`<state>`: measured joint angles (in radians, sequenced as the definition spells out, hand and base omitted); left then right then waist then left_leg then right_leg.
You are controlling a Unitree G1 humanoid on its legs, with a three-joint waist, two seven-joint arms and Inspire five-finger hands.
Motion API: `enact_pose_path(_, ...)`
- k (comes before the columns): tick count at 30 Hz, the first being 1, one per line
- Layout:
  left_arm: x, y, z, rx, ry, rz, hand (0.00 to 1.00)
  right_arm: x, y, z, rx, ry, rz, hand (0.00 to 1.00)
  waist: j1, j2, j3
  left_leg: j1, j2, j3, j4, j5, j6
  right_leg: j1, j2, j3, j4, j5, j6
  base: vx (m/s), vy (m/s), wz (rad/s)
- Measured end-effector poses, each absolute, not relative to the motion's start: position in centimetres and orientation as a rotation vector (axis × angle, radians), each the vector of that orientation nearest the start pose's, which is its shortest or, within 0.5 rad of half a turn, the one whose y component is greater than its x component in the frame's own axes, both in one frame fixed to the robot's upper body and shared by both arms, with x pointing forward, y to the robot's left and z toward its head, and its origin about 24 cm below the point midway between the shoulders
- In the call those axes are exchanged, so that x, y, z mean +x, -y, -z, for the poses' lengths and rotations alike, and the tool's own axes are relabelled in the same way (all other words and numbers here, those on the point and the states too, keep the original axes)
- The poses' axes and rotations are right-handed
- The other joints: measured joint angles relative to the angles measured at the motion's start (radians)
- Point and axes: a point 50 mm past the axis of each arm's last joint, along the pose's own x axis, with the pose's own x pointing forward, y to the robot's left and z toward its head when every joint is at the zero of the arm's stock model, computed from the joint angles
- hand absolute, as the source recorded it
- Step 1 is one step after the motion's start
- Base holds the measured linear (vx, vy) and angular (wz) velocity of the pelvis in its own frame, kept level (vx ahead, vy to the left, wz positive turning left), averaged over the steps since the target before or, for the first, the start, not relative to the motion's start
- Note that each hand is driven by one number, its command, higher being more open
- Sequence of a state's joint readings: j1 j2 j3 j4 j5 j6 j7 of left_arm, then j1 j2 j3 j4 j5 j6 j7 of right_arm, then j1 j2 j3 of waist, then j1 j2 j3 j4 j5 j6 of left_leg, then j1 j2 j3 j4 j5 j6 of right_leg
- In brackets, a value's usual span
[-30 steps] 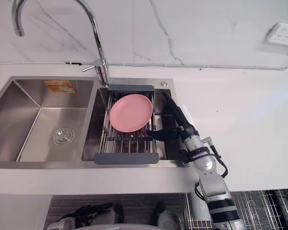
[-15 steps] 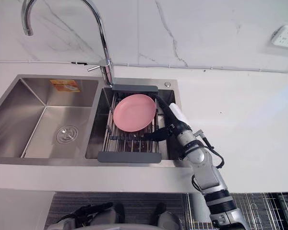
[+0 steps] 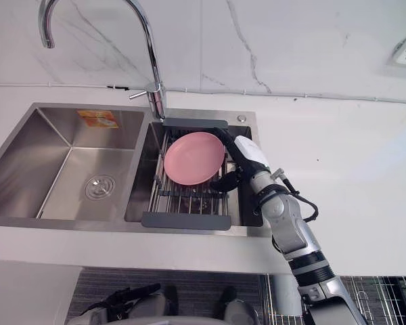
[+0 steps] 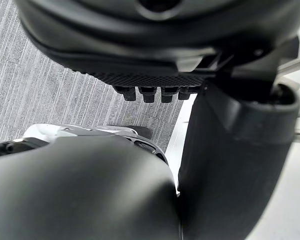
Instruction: Walk over to the sink, pick up the cup, carry it to the dishwasher, place the cup inside the dishwasher, then close the dishwasher door
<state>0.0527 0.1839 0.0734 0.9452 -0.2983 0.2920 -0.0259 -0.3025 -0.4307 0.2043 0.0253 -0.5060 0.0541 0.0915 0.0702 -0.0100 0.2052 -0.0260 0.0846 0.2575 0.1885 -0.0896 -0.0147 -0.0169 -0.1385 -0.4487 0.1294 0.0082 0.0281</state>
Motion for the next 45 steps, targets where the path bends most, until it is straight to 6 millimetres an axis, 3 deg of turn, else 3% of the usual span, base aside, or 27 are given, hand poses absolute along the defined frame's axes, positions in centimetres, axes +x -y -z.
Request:
enact_pose_path(12,10.3,-21.9,15.4,-0.250,-1.209,-0.224,1.00,30.7,16.9,-10.6,-1.053,0.254,-0.127,1.00,0.004,0.008,0.005,0.000,-0.001,-0.013,0.000,0.001,0.002,-0.003,-0.009,-0.010,0.030,-0.017,-0.003,-0.01,-0.006,0.02)
enact_pose_path(26,10.5,-21.6,15.3,-0.271,-1.199,-0.145,1.00,31.0,16.3,-10.3,-1.103,0.262,-0.176,1.00,0.013,0.009,0.006,-0.007,-0.001,-0.017,0.014,0.000,0.003,-0.003,-0.012,-0.017,0.040,-0.021,-0.003,-0.01,-0.005,0.01)
enact_pose_path(34,10.9,-21.1,15.1,-0.310,-1.176,-0.055,1.00,31.2,15.6,-8.4,-1.152,0.199,-0.259,1.00,0.033,0.016,0.011,-0.026,-0.003,-0.026,0.029,-0.001,0.005,-0.021,-0.022,-0.023,0.065,-0.029,-0.006,-0.02,-0.004,0.02)
enact_pose_path(45,11.2,-20.9,15.0,-0.293,-1.167,-0.016,1.00,32.1,15.7,-9.5,-1.221,0.223,-0.256,1.00,0.034,0.025,0.018,-0.027,-0.010,-0.028,0.025,0.000,0.006,-0.036,-0.037,-0.023,0.101,-0.049,-0.003,0.00,0.000,0.00)
